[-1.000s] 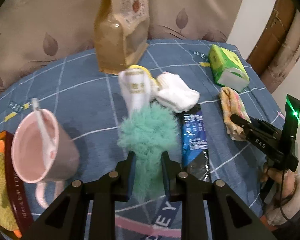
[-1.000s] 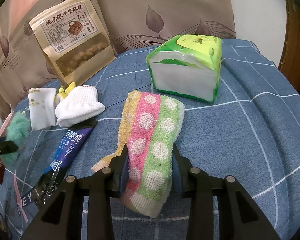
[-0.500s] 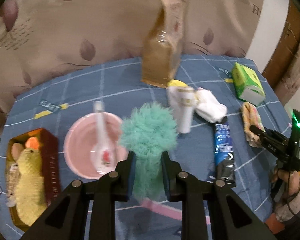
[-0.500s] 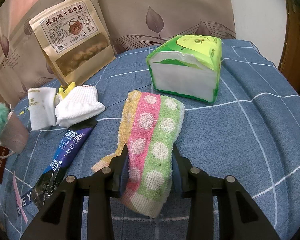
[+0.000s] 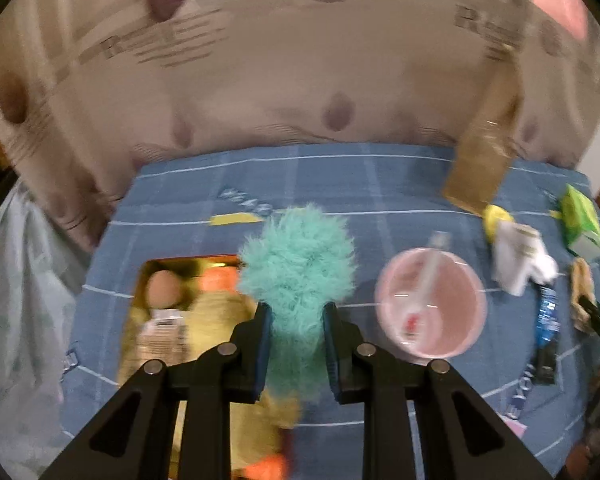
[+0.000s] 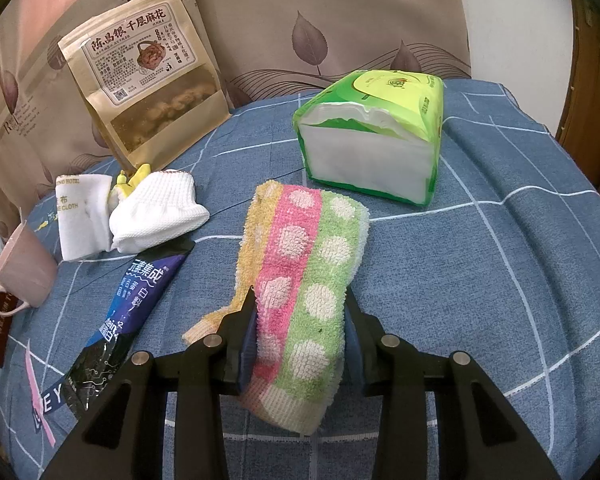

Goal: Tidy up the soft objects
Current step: 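Grasp the teal fluffy scrunchie with left and carry it to the tin while right holds the towel, then lower the scrunchie into the tin and open the left gripper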

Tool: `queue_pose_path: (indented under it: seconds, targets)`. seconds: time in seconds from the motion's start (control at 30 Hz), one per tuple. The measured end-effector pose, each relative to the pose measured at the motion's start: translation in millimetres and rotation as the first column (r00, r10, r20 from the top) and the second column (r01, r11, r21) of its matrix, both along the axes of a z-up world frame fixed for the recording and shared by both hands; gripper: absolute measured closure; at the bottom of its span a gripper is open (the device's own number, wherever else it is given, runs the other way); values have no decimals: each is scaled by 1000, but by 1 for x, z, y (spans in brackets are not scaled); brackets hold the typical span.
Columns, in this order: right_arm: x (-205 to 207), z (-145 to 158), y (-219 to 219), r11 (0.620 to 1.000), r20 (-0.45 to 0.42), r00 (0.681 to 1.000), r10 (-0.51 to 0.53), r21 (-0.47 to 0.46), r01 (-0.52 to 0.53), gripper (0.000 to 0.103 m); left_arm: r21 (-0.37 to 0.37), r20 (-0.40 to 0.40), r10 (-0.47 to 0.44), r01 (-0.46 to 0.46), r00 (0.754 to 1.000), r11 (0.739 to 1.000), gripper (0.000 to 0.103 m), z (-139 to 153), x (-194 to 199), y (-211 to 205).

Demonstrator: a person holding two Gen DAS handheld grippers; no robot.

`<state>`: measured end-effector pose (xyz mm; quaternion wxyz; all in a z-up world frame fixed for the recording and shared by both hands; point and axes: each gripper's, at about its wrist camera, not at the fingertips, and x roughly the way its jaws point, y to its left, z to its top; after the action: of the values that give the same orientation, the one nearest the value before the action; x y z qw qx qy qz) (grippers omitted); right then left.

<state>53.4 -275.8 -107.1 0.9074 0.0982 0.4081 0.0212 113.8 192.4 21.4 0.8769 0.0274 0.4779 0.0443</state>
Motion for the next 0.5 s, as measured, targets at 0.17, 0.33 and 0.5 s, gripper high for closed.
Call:
queue_pose_path:
  seconds: [0.17, 0.33, 0.5]
  targets:
    - [0, -1, 0, 1000, 0, 1000, -1, -3, 1, 67, 27, -32, 63, -62, 997, 998, 80, -9, 10, 44]
    - [0, -1, 0, 1000, -1, 1000, -3, -8, 3, 67, 39, -86, 124, -121, 988, 992, 80, -29, 22, 81]
    - [0, -1, 0, 1000, -2, 1000, -5, -17, 5, 67, 49, -130, 146, -140, 981, 989, 79, -47, 29, 102]
